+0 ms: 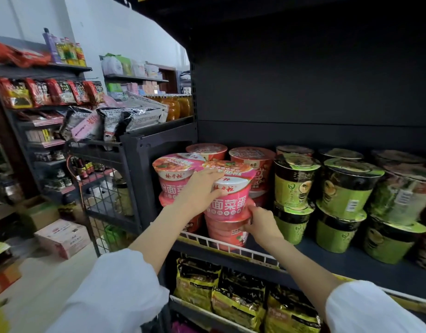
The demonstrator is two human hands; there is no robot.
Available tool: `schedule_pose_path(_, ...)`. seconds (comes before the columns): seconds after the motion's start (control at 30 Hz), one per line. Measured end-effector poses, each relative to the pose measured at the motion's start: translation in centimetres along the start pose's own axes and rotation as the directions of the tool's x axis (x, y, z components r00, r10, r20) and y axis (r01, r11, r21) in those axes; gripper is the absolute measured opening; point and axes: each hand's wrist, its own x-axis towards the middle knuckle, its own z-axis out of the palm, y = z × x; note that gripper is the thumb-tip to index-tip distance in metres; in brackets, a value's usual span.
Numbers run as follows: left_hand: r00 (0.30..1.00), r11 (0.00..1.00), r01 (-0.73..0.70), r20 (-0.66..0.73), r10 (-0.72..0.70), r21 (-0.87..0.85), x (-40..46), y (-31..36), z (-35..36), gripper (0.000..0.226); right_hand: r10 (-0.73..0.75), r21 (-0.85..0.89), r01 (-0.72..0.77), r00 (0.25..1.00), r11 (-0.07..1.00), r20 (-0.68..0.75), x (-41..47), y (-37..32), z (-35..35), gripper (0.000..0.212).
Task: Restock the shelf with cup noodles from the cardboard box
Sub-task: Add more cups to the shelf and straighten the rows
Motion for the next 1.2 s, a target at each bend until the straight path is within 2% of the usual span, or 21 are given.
schedule_pose_path(0.23, 1.0, 1.0, 0.006, -0.022, -0.006, 0.002, 0.0, 0.9, 0.5, 0.056, -0.234, -0.279, 0.233, 0.972, 0.932, 0.031, 0.3, 1.1, -3.0, 0.037)
schedule_pose_path(0.37, 1.0, 1.0, -0.012, -0.012, 0.013, 0.014, 0.4, 1.7, 0.8, 0.056, -0.329, -0.331, 0.294, 0.943, 0.897, -0.052, -1.1, 1.6, -2.5, 0.037)
schedule_pose_path(0.47, 1.0, 0.998, -0.005, -0.013, 0.006, 0.062, 0.5, 2.0, 0.7, 0.057, -0.27, -0.089, 0.263, 0.959, 0.961, -0.087, -1.2, 2.4, -2.5, 0.03)
schedule_pose_path(0.53, 1.0, 0.996, 0.005, -0.024, -0.003, 0.09, 0.4, 2.1, 0.5, 0.057, -0.273, -0.035, 0.271, 0.96, 0.962, -0.064, -0.9, 2.8, -2.6, 0.025)
schedule_pose_path(0.67, 0.999, 0.987, 0.012, -0.04, -0.006, 0.157, 0.4, 2.7, 0.3, 0.057, -0.319, -0.156, 0.298, 0.938, 0.942, -0.138, -1.1, 2.8, -2.1, 0.028)
schedule_pose_path(0.73, 0.998, 0.981, 0.012, -0.058, -0.001, 0.191, 0.4, 2.9, 0.2, 0.055, -0.38, -0.263, 0.325, 0.905, 0.908, -0.194, -1.4, 1.9, -1.1, 0.027)
schedule_pose_path(0.8, 0.998, 0.98, 0.021, -0.063, -0.009, 0.196, 0.3, 3.0, 0.2, 0.055, -0.426, -0.298, 0.353, 0.875, 0.887, -0.23, -1.9, 0.9, -0.1, 0.028)
schedule_pose_path(0.87, 0.998, 0.98, 0.027, -0.067, -0.015, 0.195, 0.3, 3.0, 0.2, 0.055, -0.406, -0.239, 0.355, 0.889, 0.904, -0.213, -2.0, 0.7, -0.3, 0.029)
schedule_pose_path(1.0, 0.999, 0.978, 0.016, -0.048, -0.006, 0.206, 0.7, 3.1, 0.0, 0.054, -0.299, -0.118, 0.288, 0.95, 0.95, -0.089, -1.4, 2.4, -1.8, 0.036)
schedule_pose_path(1.1, 1.0, 0.994, 0.014, 0.017, -0.016, 0.106, 1.1, 2.6, -0.4, 0.058, -0.263, -0.175, 0.237, 0.953, 0.956, -0.148, -1.7, 2.6, -1.7, 0.037)
schedule_pose_path(1.2, 0.994, 1.0, 0.009, 0.107, -0.009, 0.006, 1.4, 2.2, -0.8, 0.05, -0.373, -0.371, 0.277, 0.901, 0.887, -0.22, -1.6, 2.4, -1.5, 0.035)
